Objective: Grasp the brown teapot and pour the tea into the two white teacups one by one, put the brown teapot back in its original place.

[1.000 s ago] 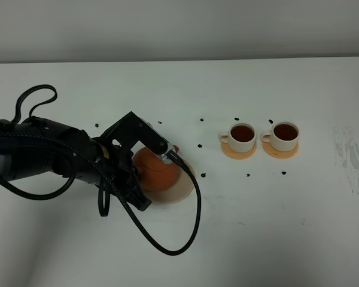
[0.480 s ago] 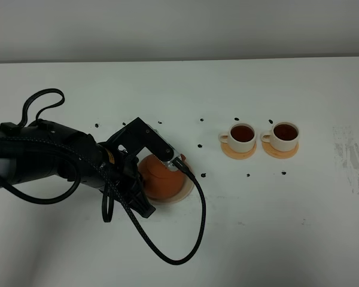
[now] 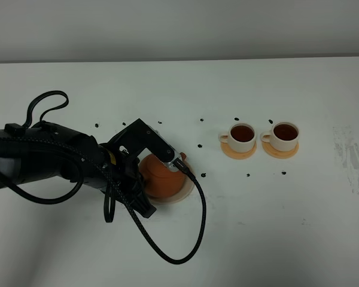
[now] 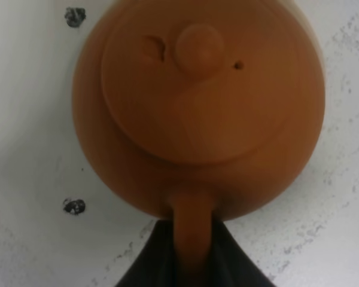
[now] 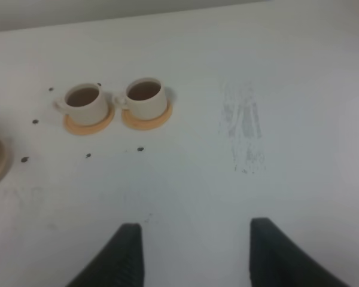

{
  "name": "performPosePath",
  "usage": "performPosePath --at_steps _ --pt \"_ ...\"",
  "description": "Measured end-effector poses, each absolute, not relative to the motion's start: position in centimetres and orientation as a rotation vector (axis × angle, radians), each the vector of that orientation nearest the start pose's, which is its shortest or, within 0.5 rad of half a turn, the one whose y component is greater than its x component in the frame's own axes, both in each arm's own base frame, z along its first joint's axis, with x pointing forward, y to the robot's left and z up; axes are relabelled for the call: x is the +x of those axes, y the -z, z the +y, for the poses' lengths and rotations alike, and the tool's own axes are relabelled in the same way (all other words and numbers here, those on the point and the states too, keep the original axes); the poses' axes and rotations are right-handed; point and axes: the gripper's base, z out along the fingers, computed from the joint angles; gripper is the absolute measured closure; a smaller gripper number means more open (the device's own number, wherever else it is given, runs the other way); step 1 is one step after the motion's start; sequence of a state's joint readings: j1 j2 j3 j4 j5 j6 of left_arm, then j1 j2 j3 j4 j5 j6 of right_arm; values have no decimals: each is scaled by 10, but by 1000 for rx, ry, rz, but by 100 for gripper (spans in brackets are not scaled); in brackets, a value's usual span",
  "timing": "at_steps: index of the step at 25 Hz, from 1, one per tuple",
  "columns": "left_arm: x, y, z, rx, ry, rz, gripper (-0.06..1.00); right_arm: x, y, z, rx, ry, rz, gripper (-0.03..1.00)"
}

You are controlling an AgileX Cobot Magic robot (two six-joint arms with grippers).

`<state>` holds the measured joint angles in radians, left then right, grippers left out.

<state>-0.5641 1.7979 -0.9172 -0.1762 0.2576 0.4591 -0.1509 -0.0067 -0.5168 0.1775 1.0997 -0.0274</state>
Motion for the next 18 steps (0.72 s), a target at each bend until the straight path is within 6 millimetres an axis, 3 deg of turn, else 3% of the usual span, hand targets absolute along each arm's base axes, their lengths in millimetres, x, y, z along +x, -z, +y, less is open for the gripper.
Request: performPosePath --at_steps 10,12,18 --pt "284 -148 -185 1078 168 2391 84 -8 -280 16 112 -102 2045 57" --pt "284 -151 -185 1074 170 2383 77 -8 -280 16 112 -102 2045 57" --pt "282 -162 -184 1062 177 2359 43 -8 -280 16 112 -102 2045 57"
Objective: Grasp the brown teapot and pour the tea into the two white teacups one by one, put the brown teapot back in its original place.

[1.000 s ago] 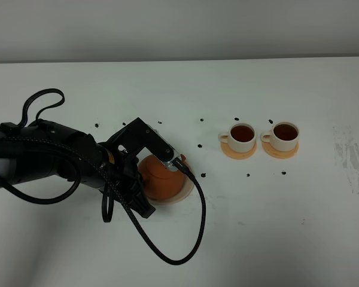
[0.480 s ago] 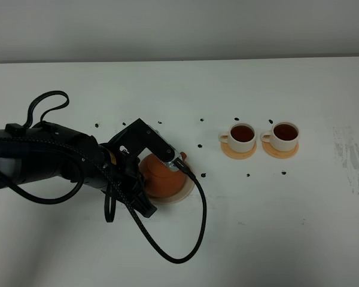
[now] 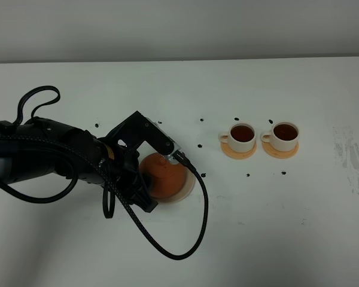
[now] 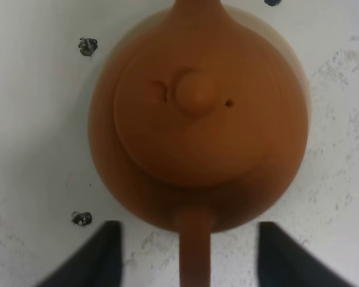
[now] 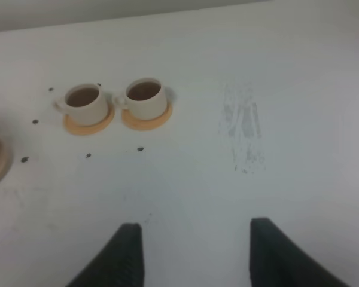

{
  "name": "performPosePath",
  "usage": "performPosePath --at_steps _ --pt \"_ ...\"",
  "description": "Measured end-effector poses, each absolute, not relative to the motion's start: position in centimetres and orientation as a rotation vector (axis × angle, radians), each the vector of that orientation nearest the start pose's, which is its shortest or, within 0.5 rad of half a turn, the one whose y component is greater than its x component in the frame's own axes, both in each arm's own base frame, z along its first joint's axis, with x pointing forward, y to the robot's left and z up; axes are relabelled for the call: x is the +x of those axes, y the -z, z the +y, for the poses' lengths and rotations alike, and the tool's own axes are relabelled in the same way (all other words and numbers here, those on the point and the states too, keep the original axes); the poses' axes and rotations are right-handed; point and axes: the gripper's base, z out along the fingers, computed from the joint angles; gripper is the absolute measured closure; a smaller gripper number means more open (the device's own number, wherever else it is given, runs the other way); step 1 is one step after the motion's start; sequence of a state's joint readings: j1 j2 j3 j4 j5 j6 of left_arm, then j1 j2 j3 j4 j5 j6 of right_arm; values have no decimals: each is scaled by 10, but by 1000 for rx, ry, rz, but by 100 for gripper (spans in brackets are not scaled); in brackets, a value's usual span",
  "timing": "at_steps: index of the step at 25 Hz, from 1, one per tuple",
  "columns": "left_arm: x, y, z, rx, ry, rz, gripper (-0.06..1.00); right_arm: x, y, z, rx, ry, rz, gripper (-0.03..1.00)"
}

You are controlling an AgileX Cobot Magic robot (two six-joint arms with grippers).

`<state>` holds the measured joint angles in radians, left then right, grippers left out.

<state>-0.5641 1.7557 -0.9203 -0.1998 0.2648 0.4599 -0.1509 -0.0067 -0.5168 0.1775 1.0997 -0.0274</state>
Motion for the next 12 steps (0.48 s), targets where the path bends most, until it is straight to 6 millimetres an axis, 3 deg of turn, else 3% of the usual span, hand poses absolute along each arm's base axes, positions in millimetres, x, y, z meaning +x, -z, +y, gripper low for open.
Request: performPosePath --at_steps 5,8,12 --pt "284 -175 -174 1018 176 2353 35 -8 -280 16 112 -102 2045 57" --pt "291 -192 -153 931 156 2351 35 -8 -280 16 112 -102 2045 57" --pt "299 -216 -111 783 104 2363 35 -8 -280 16 112 -102 2045 57"
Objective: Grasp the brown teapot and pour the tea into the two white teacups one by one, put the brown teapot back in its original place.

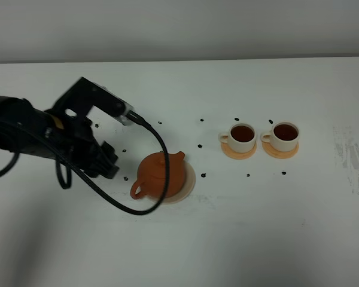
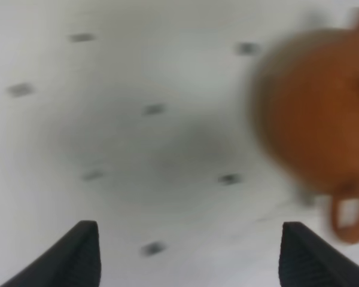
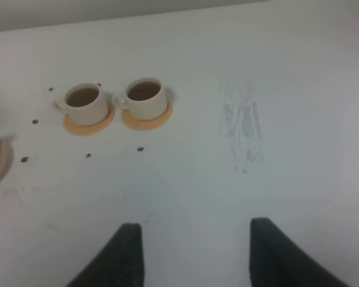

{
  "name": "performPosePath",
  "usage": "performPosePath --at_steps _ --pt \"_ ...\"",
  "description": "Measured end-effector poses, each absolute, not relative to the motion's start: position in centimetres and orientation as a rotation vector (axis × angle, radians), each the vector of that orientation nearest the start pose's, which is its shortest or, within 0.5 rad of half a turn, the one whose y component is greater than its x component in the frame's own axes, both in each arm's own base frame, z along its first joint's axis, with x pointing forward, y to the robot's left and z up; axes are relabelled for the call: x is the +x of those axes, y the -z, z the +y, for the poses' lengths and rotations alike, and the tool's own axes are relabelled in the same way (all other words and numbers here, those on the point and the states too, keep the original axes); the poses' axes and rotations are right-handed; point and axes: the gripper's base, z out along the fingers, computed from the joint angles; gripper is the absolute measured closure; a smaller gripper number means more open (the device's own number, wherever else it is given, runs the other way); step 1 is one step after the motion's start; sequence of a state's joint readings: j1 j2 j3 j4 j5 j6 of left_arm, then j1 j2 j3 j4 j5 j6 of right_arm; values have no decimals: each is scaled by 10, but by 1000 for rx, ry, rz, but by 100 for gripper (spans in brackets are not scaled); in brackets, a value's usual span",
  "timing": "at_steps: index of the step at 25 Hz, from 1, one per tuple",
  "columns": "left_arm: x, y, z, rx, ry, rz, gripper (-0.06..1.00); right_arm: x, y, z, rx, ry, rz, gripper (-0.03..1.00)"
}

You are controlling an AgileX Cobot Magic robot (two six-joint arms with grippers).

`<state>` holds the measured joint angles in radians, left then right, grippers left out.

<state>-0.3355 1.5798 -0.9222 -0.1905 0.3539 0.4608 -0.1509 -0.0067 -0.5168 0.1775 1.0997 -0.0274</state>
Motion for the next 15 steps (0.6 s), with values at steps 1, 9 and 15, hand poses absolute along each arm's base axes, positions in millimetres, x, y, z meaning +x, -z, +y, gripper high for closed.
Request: performPosePath --at_steps 1,9,15 --pt "300 -223 -97 740 84 2366 35 -8 -280 16 112 -102 2045 57" --pt "287 -285 -7 385 -77 2264 35 -8 -280 16 112 -102 2045 57" --pt "283 -289 23 264 -135 2275 35 -8 -280 16 112 -102 2045 57"
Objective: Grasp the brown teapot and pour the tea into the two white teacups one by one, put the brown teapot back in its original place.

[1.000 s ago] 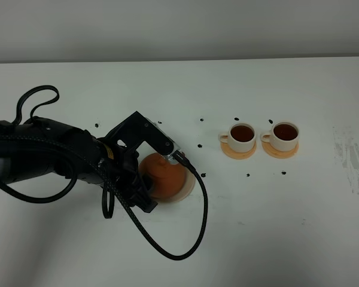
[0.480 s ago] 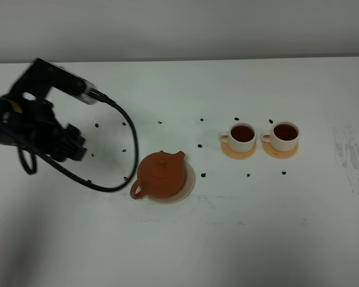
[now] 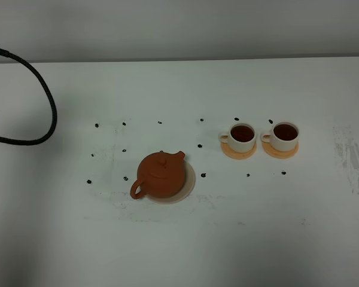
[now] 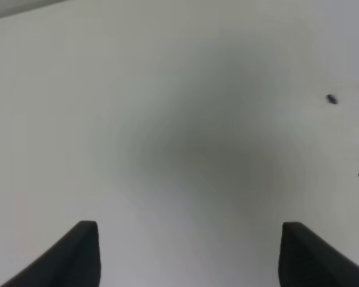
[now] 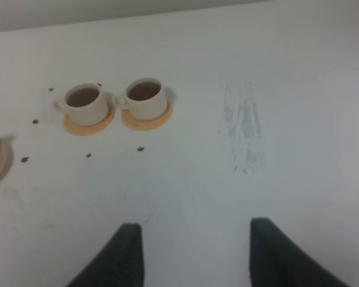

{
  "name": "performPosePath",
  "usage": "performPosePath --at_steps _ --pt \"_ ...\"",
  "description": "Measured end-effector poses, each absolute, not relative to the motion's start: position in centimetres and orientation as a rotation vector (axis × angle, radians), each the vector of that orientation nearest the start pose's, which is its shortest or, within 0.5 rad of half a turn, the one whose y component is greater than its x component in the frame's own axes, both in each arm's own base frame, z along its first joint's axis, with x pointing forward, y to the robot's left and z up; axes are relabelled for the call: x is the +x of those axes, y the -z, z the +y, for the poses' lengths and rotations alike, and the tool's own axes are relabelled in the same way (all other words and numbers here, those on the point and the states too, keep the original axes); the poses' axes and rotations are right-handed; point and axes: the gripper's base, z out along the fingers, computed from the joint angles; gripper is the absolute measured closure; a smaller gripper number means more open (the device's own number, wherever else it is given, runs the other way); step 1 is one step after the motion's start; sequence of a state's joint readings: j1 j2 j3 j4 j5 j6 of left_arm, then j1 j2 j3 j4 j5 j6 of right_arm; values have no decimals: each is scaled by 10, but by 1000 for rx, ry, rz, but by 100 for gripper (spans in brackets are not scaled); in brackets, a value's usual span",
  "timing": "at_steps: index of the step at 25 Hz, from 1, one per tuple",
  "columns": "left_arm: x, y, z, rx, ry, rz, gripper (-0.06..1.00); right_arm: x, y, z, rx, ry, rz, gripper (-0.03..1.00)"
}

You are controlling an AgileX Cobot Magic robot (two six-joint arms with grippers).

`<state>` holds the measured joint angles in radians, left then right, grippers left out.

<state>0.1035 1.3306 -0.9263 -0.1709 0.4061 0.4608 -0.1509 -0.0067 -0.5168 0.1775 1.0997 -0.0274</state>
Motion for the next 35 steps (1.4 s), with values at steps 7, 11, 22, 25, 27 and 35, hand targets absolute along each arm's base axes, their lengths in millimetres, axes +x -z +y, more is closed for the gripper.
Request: performPosePath --at_steps 7,11,22,25,27,35 --pt "265 -288 23 179 -82 2305 35 -8 -280 16 112 -102 2045 57" --pt "229 -298 17 -39 33 2249 35 -8 -280 16 112 -102 2045 57" --pt "79 -337 4 -100 1 2201 35 -8 -280 16 112 -102 2045 57" --pt "51 -333 1 -137 8 2215 35 -8 -280 16 112 -102 2045 57" --pt "40 -328 0 -141 6 2202 35 -8 -280 16 112 -102 2045 57" --pt "21 -282 -1 -68 19 2153 35 -8 -280 16 112 -102 2045 57"
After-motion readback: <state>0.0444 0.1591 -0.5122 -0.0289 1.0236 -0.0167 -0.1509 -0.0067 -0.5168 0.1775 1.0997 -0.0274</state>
